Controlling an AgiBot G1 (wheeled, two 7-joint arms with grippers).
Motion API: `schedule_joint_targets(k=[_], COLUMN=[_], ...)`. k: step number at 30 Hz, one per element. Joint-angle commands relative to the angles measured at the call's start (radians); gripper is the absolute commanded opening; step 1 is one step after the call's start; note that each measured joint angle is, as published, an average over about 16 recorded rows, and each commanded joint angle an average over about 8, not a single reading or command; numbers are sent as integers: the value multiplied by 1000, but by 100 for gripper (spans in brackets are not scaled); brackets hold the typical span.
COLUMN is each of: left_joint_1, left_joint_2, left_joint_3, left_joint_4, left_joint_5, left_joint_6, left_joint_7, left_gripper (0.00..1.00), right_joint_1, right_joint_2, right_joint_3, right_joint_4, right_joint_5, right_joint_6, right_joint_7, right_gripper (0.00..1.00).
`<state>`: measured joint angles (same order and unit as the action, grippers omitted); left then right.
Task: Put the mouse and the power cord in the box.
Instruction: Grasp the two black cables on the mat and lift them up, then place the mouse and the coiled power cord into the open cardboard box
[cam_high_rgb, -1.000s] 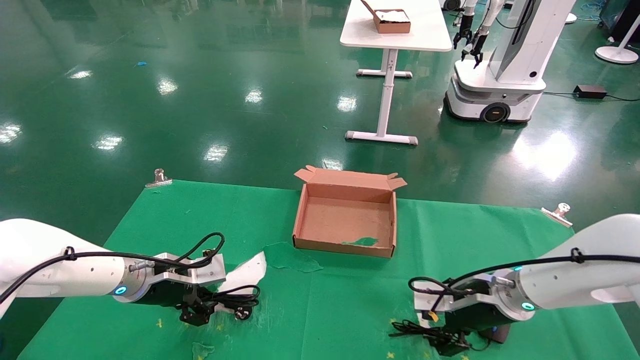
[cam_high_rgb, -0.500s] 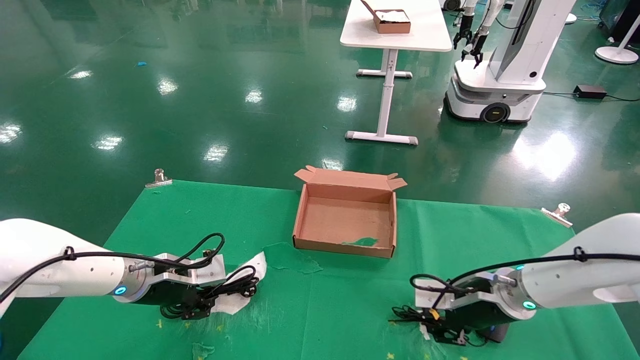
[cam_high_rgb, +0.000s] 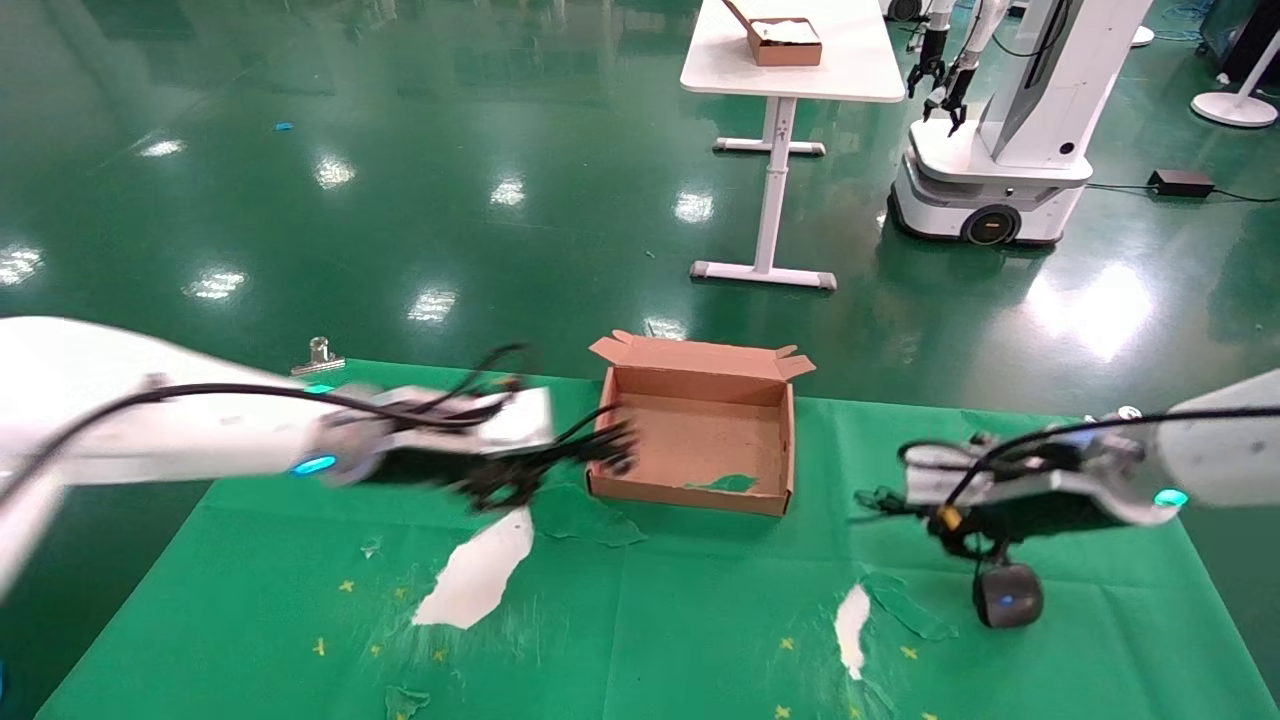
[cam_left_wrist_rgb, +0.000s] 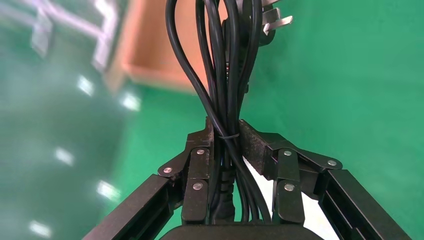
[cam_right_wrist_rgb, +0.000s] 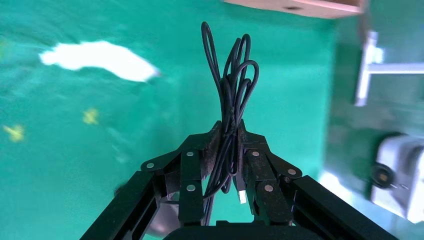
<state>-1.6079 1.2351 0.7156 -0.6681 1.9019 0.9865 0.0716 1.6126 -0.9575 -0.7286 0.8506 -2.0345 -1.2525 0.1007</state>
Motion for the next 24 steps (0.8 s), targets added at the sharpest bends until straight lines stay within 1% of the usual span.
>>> schedule_joint_targets(k=[1,5,8,9,12,16,17,24], left_joint_1=[-1,25,54,63,81,73,69,39], left_joint_2=[49,121,138,140,141,141,141,140], left_joint_3=[-3,51,124,153,241,342,363,480], left_joint_4=[-8,-19,-39,-46,-54,-46,-43,-27], left_joint_5=[6,20,11,6,-17,-61,-73,-150], left_joint_6=[-52,-217,-349,-390,-498,-576,-588,-641], left_joint_7=[44,172,239,254,273,261,256,228], left_gripper=[0,0,0,10,47,97,100,100], right_joint_1=[14,23,22,21,15,5,3,7], right_joint_2=[22,59,82,89,108,127,131,137], right_joint_3=[7,17,23,24,28,32,33,42], right_joint_4=[30,87,131,147,195,256,269,317], right_joint_5=[-5,-9,-10,-11,-12,-17,-18,-18], right_joint_6=[-1,-15,-28,-32,-44,-56,-58,-49], right_joint_7=[15,51,80,89,122,162,170,190], right_gripper=[0,0,0,0,0,0,0,0])
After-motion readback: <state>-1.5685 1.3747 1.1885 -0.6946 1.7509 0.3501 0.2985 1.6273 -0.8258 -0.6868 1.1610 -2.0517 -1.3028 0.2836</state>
